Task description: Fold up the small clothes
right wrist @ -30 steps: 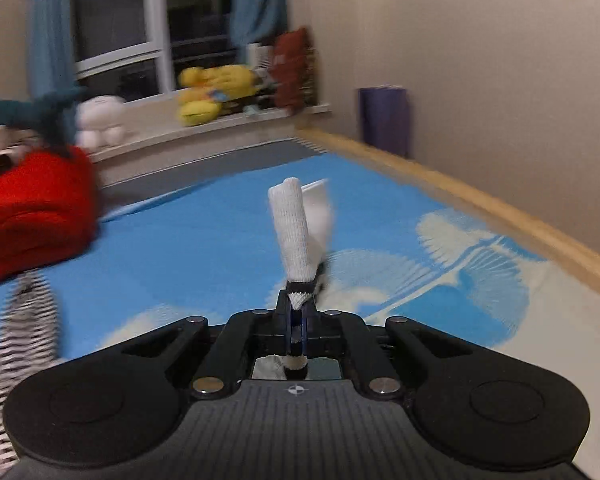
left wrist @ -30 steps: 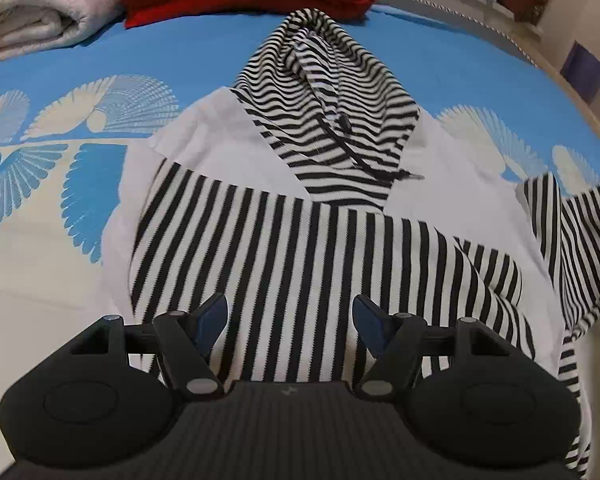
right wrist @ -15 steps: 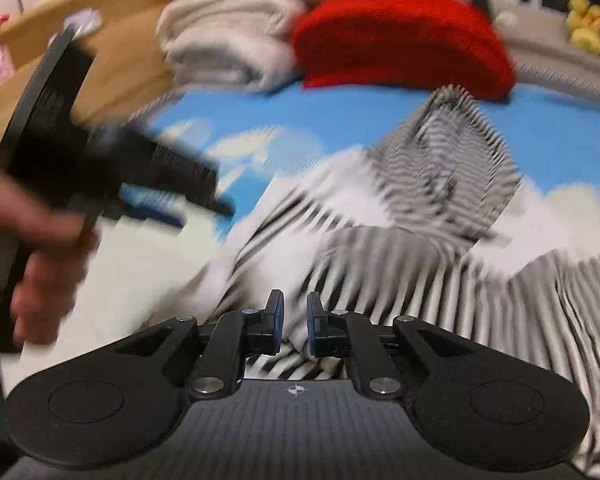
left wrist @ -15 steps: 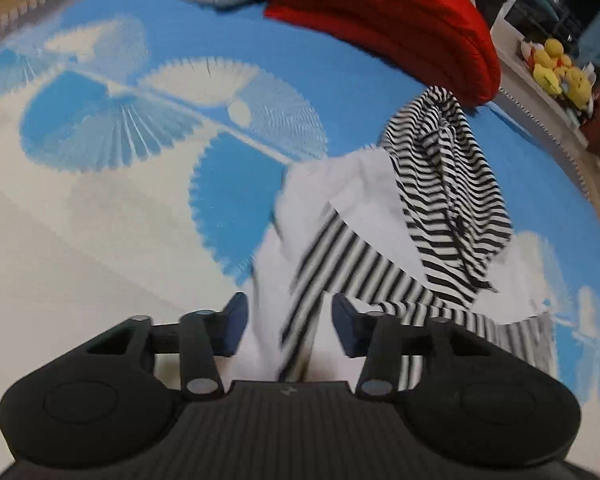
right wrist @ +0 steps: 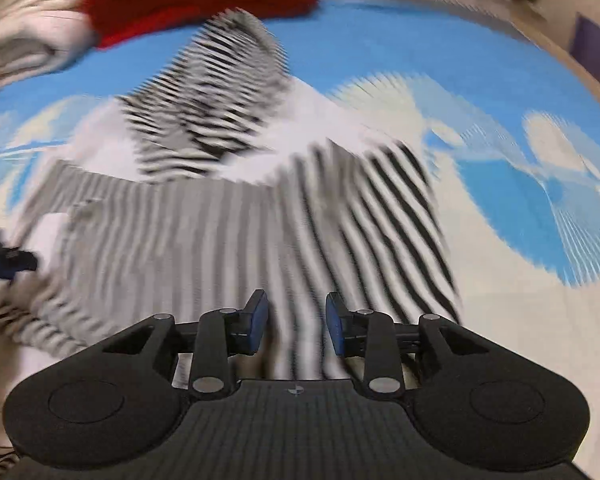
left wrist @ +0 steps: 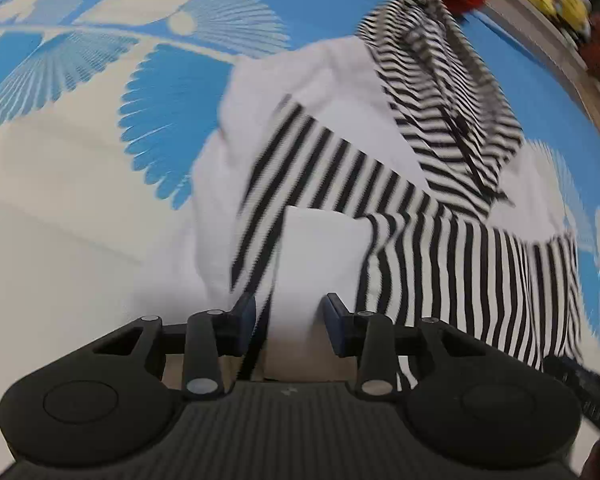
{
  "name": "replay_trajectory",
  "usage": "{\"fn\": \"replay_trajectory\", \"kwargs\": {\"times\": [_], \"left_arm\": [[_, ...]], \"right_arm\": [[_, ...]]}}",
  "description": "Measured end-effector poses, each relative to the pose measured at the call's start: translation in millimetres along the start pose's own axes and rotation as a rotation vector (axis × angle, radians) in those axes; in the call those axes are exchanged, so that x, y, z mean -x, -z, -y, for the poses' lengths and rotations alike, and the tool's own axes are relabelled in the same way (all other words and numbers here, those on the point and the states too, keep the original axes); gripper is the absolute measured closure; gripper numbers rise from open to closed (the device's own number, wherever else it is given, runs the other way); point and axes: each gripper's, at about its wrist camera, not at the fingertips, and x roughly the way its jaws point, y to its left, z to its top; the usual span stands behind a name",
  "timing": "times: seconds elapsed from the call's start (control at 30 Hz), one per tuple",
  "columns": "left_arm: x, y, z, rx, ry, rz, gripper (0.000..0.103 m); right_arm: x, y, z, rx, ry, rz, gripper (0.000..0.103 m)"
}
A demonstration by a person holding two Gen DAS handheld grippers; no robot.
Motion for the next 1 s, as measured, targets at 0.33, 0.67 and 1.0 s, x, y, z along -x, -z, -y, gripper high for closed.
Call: {"fn": "replay_trajectory", "kwargs": {"times": [0.33, 0.67, 1.0], "left_arm": [[67, -3, 31, -0.135, -0.066, 0.284, 0.100], [51, -4, 21, -0.051, -0.114, 0.203, 0.075], [4, 5, 13, 0.003, -0.028, -0.025, 0.073]], "right_arm": [[13, -1, 13, -0.077, -0.012, 0.065, 0.065], [-11, 2, 19, -0.114, 0.091, -0.030, 0.064], [-16, 6, 19, -0.124, 0.123, -0.025, 0.060]]}}
